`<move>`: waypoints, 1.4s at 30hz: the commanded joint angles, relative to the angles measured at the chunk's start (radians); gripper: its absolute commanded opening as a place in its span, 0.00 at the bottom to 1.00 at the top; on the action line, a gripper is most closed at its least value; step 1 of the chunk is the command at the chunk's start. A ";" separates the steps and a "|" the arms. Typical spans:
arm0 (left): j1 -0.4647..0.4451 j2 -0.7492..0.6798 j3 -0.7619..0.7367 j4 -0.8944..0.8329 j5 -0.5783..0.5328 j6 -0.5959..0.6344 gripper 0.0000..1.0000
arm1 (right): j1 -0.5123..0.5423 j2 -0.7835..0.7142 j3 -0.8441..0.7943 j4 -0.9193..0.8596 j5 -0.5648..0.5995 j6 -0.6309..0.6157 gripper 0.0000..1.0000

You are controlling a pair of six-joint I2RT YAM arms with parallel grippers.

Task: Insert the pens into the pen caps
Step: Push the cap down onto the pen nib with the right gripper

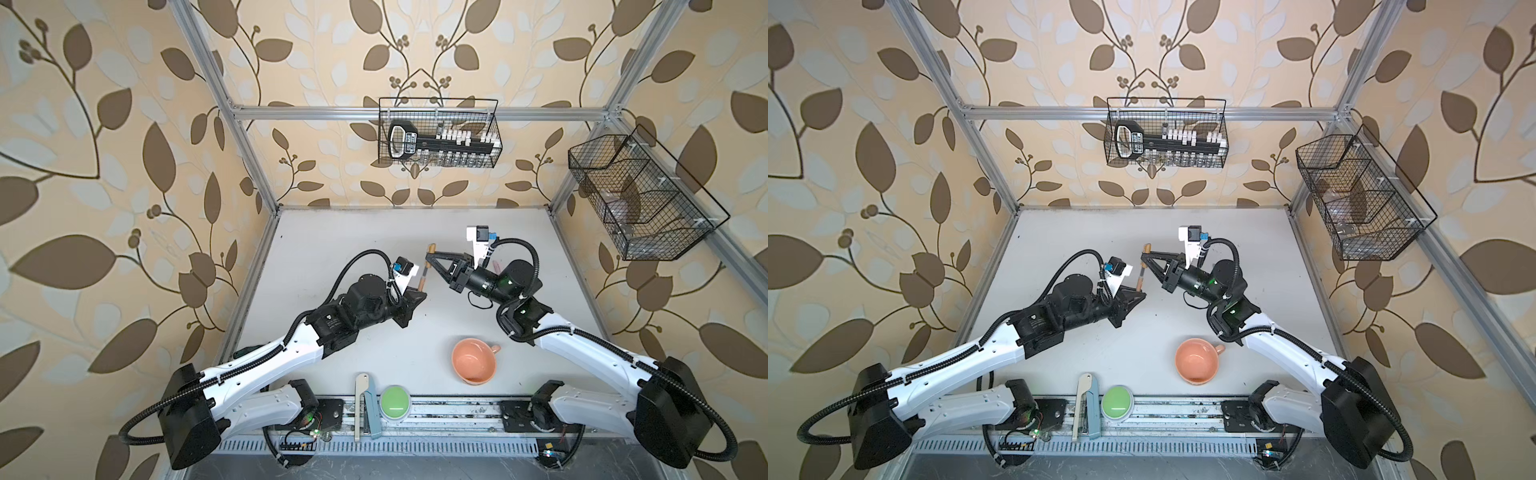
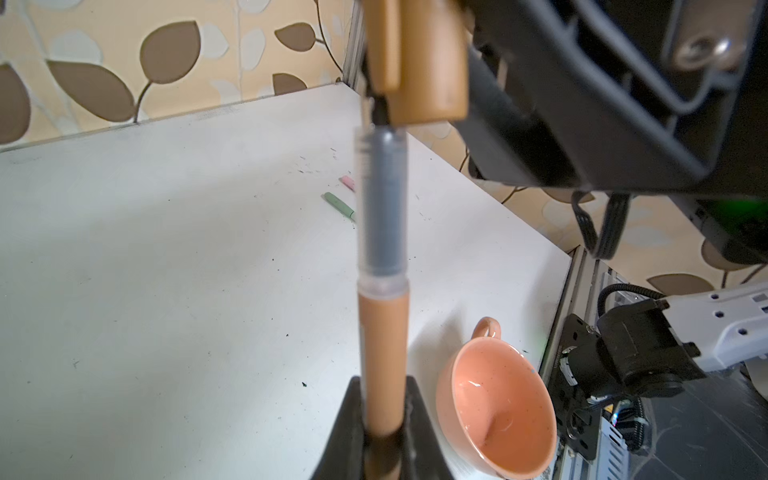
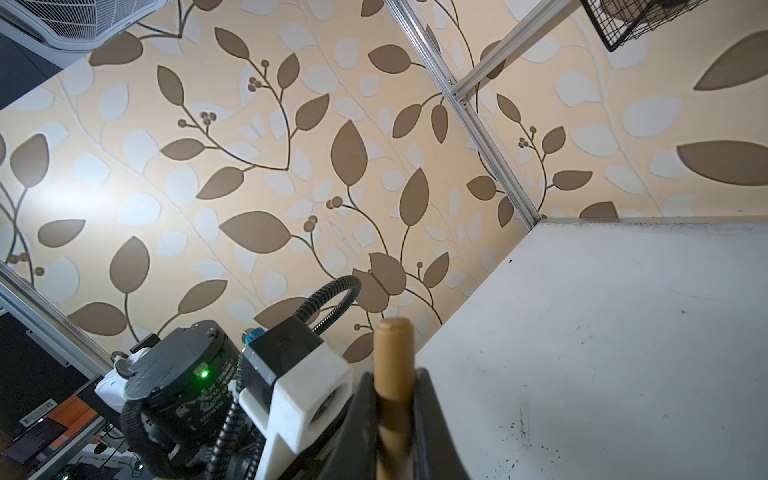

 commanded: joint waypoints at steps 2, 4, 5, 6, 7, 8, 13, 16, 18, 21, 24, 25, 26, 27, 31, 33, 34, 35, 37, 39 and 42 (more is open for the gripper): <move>-0.009 -0.025 0.017 0.077 0.039 0.005 0.00 | -0.014 0.003 0.094 -0.079 -0.007 -0.065 0.00; -0.010 -0.027 0.013 0.075 0.039 0.005 0.00 | -0.024 0.008 0.108 -0.079 -0.013 -0.063 0.00; -0.009 -0.029 0.012 0.075 0.039 0.005 0.00 | -0.031 0.012 0.109 -0.075 -0.018 -0.059 0.00; -0.009 -0.031 0.011 0.075 0.039 0.006 0.00 | -0.038 0.016 0.108 -0.070 -0.021 -0.055 0.00; -0.009 -0.033 0.011 0.075 0.038 0.008 0.00 | -0.041 0.017 0.106 -0.069 -0.023 -0.053 0.00; -0.009 -0.035 0.012 0.077 0.038 0.010 0.00 | -0.043 0.018 0.104 -0.069 -0.023 -0.051 0.00; -0.009 -0.038 0.014 0.073 0.031 0.017 0.00 | -0.040 0.025 0.091 -0.050 -0.041 -0.029 0.00; -0.009 -0.033 0.017 0.066 0.027 0.022 0.00 | -0.022 0.021 0.080 -0.041 -0.050 -0.024 0.00; -0.009 -0.029 0.019 0.066 0.026 0.023 0.00 | -0.012 0.015 0.076 -0.041 -0.055 -0.025 0.00; -0.009 -0.022 0.017 0.070 0.027 0.021 0.00 | -0.009 0.001 0.067 -0.039 -0.054 -0.021 0.00; -0.009 -0.017 0.019 0.072 0.026 0.022 0.00 | -0.011 -0.012 0.063 -0.054 -0.049 -0.028 0.00; -0.009 -0.016 0.020 0.071 0.027 0.023 0.00 | -0.012 -0.017 0.063 -0.059 -0.049 -0.029 0.00; -0.009 -0.015 0.020 0.070 0.027 0.022 0.00 | -0.012 -0.019 0.061 -0.062 -0.048 -0.031 0.00; -0.009 -0.017 0.020 0.070 0.028 0.021 0.00 | -0.015 -0.023 0.059 -0.067 -0.044 -0.034 0.00; -0.009 -0.026 0.019 0.073 0.027 0.022 0.00 | -0.013 -0.019 0.057 -0.078 -0.048 -0.037 0.00; -0.009 -0.029 0.019 0.073 0.025 0.025 0.00 | -0.011 -0.014 0.053 -0.071 -0.052 -0.032 0.00; -0.009 -0.029 0.020 0.073 0.024 0.027 0.00 | -0.007 -0.011 0.051 -0.070 -0.051 -0.032 0.00; -0.009 -0.030 0.022 0.074 0.027 0.028 0.00 | -0.006 -0.009 0.047 -0.073 -0.049 -0.035 0.00; -0.009 -0.029 0.027 0.074 0.033 0.031 0.00 | -0.005 -0.007 0.042 -0.074 -0.043 -0.035 0.00; -0.009 -0.028 0.031 0.075 0.038 0.030 0.00 | -0.009 -0.005 0.040 -0.074 -0.039 -0.036 0.00; -0.009 -0.027 0.031 0.078 0.043 0.028 0.00 | -0.009 0.000 0.041 -0.071 -0.037 -0.037 0.00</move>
